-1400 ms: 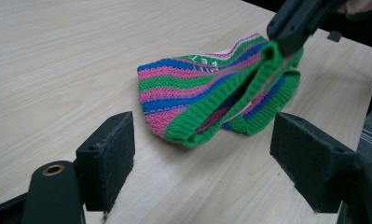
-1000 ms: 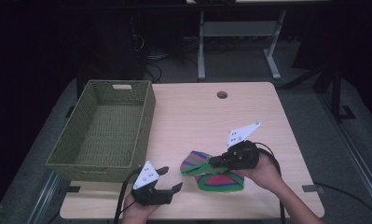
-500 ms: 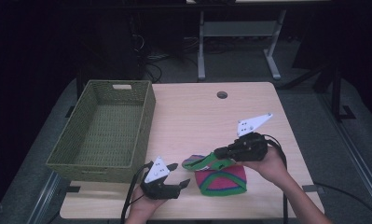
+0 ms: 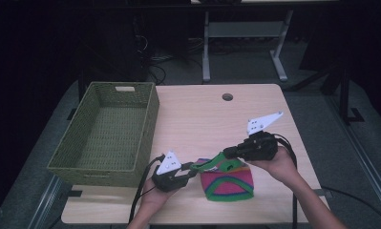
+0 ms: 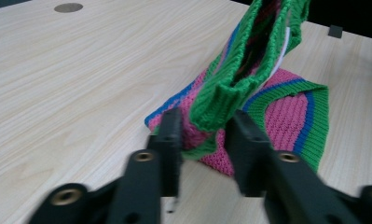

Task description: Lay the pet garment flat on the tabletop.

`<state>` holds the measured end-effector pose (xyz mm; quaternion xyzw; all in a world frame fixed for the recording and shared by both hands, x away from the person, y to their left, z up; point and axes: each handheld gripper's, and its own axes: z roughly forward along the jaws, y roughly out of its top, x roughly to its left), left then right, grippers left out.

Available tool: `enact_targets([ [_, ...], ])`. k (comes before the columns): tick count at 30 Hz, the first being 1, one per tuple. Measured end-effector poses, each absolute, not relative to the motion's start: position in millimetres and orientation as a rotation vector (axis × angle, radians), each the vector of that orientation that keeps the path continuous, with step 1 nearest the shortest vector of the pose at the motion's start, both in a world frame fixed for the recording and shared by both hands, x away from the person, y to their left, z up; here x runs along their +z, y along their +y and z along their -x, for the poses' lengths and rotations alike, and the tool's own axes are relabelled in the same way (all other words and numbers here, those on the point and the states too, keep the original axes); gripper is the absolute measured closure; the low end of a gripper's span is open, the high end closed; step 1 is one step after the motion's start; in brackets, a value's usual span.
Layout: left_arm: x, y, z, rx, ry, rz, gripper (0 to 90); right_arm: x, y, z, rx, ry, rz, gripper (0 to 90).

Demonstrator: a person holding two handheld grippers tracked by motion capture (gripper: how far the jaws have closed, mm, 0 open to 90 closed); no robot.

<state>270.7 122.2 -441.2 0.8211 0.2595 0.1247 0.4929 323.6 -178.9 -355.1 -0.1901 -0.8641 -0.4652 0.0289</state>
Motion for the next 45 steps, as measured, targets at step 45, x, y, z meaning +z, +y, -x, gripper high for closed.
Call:
enact_targets([
  [45,-407.6,78.6,-344.1,0.359,0.751,-2.019,82.3,-367.7,-224.5,-374.6,-1.442,-2.718,0.920,84.8],
])
